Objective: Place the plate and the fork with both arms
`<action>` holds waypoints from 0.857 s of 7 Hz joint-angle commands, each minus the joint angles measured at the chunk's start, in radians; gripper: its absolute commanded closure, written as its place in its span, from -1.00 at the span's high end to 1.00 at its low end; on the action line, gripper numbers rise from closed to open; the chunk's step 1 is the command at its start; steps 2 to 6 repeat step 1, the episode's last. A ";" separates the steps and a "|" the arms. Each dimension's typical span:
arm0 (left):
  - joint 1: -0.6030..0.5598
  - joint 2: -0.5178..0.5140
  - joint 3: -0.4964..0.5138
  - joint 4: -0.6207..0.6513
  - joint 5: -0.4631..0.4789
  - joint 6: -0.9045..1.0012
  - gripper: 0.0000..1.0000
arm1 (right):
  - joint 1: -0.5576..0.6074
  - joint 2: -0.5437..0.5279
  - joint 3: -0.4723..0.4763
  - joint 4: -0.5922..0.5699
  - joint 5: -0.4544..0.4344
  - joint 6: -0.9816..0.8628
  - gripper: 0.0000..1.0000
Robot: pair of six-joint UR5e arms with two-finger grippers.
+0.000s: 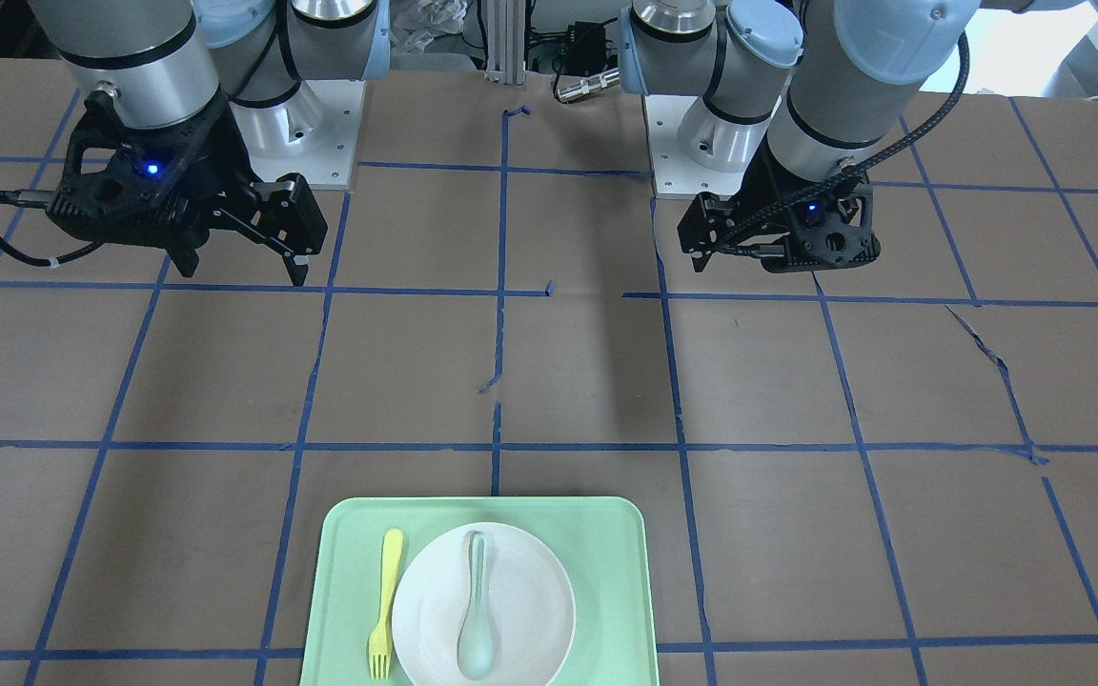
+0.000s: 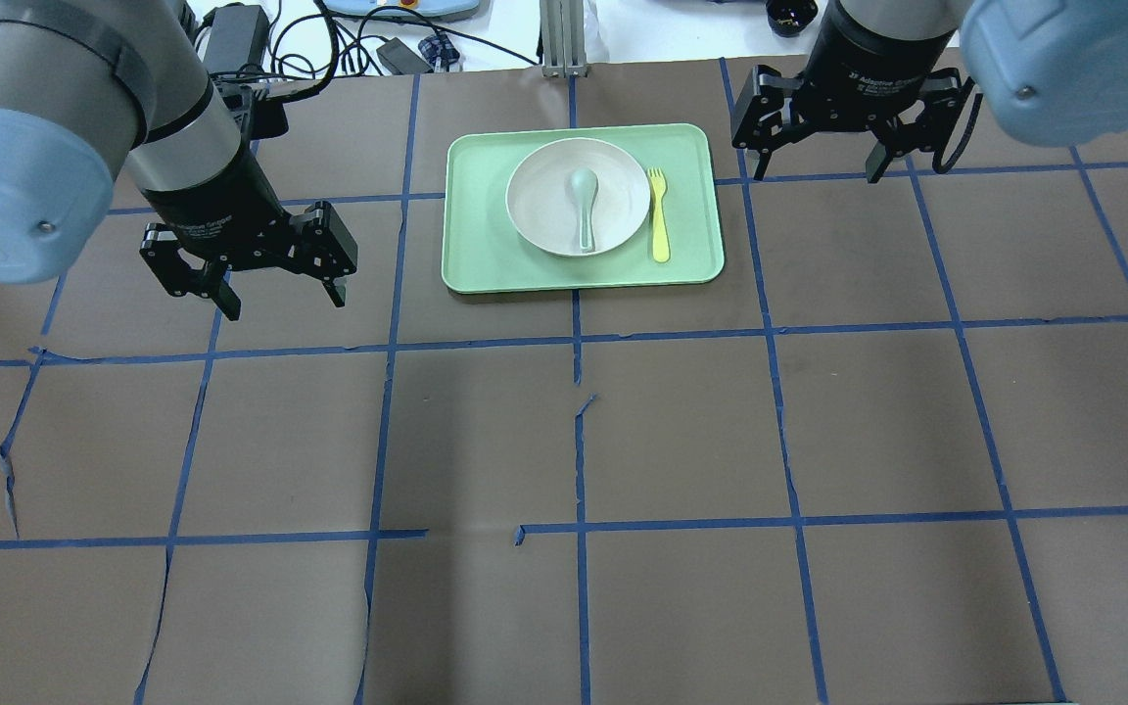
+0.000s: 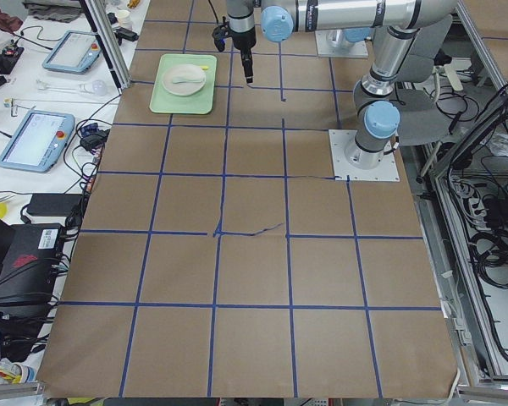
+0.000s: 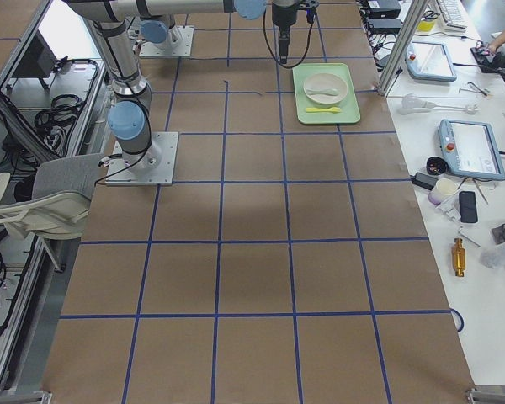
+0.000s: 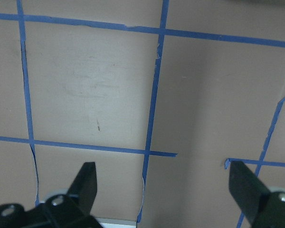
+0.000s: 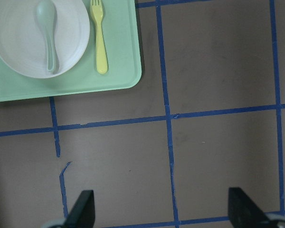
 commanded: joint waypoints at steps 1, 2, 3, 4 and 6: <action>-0.001 0.000 -0.003 0.001 0.000 0.000 1.00 | 0.000 0.003 0.003 -0.001 -0.001 -0.001 1.00; -0.001 0.000 -0.003 0.001 0.000 0.000 1.00 | 0.000 0.003 0.003 -0.001 -0.001 -0.001 1.00; -0.001 0.000 -0.003 0.001 0.000 0.000 1.00 | 0.000 0.003 0.003 -0.001 -0.001 -0.001 1.00; -0.001 0.000 -0.003 0.001 0.000 0.000 1.00 | 0.000 0.003 0.003 -0.001 -0.001 -0.001 1.00; -0.001 0.000 -0.003 0.001 0.000 0.000 1.00 | 0.000 0.003 0.003 -0.001 -0.001 -0.001 1.00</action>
